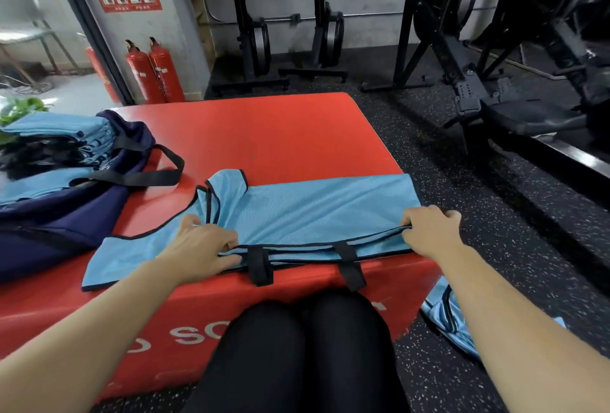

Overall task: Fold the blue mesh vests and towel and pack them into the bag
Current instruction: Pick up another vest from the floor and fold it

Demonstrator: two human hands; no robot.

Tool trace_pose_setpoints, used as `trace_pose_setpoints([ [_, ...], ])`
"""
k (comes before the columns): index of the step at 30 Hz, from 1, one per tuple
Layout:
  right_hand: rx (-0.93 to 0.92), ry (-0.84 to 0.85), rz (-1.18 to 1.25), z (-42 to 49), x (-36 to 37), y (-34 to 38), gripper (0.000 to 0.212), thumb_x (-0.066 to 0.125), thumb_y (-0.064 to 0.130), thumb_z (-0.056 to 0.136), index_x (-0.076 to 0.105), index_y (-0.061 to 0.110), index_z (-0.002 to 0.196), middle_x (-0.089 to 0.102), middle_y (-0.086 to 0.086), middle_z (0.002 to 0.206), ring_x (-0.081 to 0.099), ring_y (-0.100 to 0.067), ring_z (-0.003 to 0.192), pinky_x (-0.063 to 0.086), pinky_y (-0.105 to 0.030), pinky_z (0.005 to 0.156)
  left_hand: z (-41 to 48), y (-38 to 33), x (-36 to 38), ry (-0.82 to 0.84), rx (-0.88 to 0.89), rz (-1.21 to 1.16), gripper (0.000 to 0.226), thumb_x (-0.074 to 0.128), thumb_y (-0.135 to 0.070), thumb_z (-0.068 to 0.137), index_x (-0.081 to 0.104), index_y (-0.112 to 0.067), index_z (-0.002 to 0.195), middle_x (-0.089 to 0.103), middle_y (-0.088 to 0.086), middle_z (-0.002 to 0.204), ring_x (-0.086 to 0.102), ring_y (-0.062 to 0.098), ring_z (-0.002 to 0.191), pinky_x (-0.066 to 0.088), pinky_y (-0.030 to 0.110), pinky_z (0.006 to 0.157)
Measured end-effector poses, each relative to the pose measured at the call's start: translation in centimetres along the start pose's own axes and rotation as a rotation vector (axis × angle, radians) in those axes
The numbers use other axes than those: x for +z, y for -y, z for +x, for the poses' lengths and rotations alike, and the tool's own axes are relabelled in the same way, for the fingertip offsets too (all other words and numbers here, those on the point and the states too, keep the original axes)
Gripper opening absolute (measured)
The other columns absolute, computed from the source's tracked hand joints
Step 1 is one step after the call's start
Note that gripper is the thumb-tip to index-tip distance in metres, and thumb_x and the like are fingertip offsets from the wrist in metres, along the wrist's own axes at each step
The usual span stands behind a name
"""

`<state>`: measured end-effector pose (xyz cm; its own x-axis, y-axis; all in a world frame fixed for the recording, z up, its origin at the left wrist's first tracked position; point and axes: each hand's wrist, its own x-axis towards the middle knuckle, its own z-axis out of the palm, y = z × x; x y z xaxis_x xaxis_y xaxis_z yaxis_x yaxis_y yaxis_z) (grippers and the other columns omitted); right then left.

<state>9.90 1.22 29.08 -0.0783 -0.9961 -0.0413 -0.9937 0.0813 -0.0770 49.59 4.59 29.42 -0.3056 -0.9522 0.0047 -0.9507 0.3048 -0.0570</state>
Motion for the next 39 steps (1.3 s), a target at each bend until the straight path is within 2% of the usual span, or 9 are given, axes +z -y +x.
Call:
trace_pose_setpoints([
  [5, -0.018, -0.017, -0.04, -0.5, -0.6, -0.3, 0.025, 0.05, 0.013, 0.086, 0.059, 0.033, 0.097, 0.061, 0.011, 0.107, 0.052, -0.014, 0.107, 0.02, -0.044, 0.108, -0.4, 0.1, -0.6, 0.031, 0.025, -0.024, 0.024, 0.053, -0.044, 0.093, 0.048, -0.027, 0.076, 0.056, -0.009, 0.071, 0.051, 0.006, 0.068, 0.014, 0.038, 0.107],
  [10, -0.033, -0.067, -0.045, -1.6, -0.6, -0.4, 0.019, 0.05, 0.012, 0.083, 0.051, 0.031, 0.083, 0.056, 0.01, 0.091, 0.054, -0.017, 0.104, 0.019, -0.043, 0.107, -0.8, -0.5, -0.9, 0.059, 0.07, 0.008, 0.033, 0.053, -0.044, 0.091, 0.036, -0.033, 0.064, 0.05, -0.011, 0.066, 0.045, 0.003, 0.064, 0.015, 0.04, 0.108],
  [14, 0.007, -0.235, 0.002, -2.2, -0.9, -0.8, 0.019, 0.052, 0.014, 0.082, 0.061, 0.031, 0.085, 0.061, 0.008, 0.093, 0.05, -0.018, 0.102, 0.023, -0.039, 0.098, -0.9, -0.3, -0.8, -0.017, 0.032, -0.034, 0.024, 0.047, -0.048, 0.083, 0.052, -0.028, 0.071, 0.057, -0.009, 0.069, 0.053, 0.004, 0.07, 0.015, 0.037, 0.106],
  [20, -0.014, -0.013, -0.117, -3.2, 0.1, -0.7, 0.025, 0.049, 0.022, 0.084, 0.064, 0.035, 0.099, 0.059, 0.007, 0.108, 0.043, -0.017, 0.113, 0.025, -0.043, 0.103, -0.8, -1.3, -1.3, 0.147, 0.03, -0.04, 0.015, 0.052, -0.042, 0.077, 0.048, -0.03, 0.069, 0.055, -0.011, 0.067, 0.047, 0.006, 0.063, 0.021, 0.033, 0.102],
  [24, 0.022, -0.156, -0.045, -2.8, -1.6, 0.9, 0.023, 0.041, 0.03, 0.089, 0.062, 0.027, 0.08, 0.065, 0.003, 0.09, 0.051, -0.019, 0.1, 0.027, -0.039, 0.094, 0.8, -2.8, -3.7, 0.077, -0.012, -0.078, 0.04, 0.033, -0.048, 0.071, 0.066, -0.034, 0.088, 0.062, -0.02, 0.08, 0.057, 0.001, 0.08, 0.023, 0.027, 0.093],
  [27, -0.031, -0.213, -0.011, -2.0, -1.8, 3.5, 0.028, 0.041, 0.034, 0.093, 0.065, 0.02, 0.097, 0.069, -0.004, 0.099, 0.057, -0.026, 0.1, 0.034, -0.036, 0.09, 3.3, -4.0, -3.8, -0.018, 0.026, -0.117, 0.044, 0.033, -0.046, 0.088, 0.066, -0.031, 0.113, 0.064, -0.014, 0.117, 0.056, 0.01, 0.11, 0.03, 0.031, 0.102],
  [31, -0.118, -0.037, 0.106, -0.1, 0.4, 5.9, 0.054, 0.039, 0.048, 0.097, 0.041, 0.016, 0.141, 0.048, -0.012, 0.143, 0.039, -0.029, 0.133, 0.026, -0.042, 0.109, 5.6, -6.4, -1.8, 0.201, 0.081, -0.181, 0.069, 0.042, -0.061, 0.095, 0.027, -0.029, 0.153, 0.014, 0.001, 0.163, 0.014, 0.018, 0.15, 0.014, 0.035, 0.121],
  [34, -0.067, 0.082, 0.123, 1.7, 1.6, 5.3, 0.07, 0.03, 0.057, 0.099, 0.009, 0.022, 0.156, 0.005, -0.013, 0.163, 0.003, -0.029, 0.15, 0.002, -0.05, 0.119, 6.7, -7.6, -0.5, 0.295, 0.091, -0.126, 0.114, 0.017, -0.095, 0.059, -0.007, -0.037, 0.155, -0.016, -0.001, 0.163, -0.013, 0.018, 0.15, -0.001, 0.042, 0.123],
  [39, -0.032, 0.127, 0.045, 3.9, 3.3, 3.3, 0.069, 0.015, 0.063, 0.099, -0.002, 0.028, 0.156, -0.01, -0.011, 0.163, -0.01, -0.03, 0.15, -0.004, -0.051, 0.12, 7.9, -8.1, 2.2, 0.309, 0.032, -0.053, 0.12, 0.012, -0.102, 0.043, -0.024, -0.05, 0.145, -0.033, -0.009, 0.157, -0.032, 0.018, 0.144, -0.015, 0.059, 0.115],
])
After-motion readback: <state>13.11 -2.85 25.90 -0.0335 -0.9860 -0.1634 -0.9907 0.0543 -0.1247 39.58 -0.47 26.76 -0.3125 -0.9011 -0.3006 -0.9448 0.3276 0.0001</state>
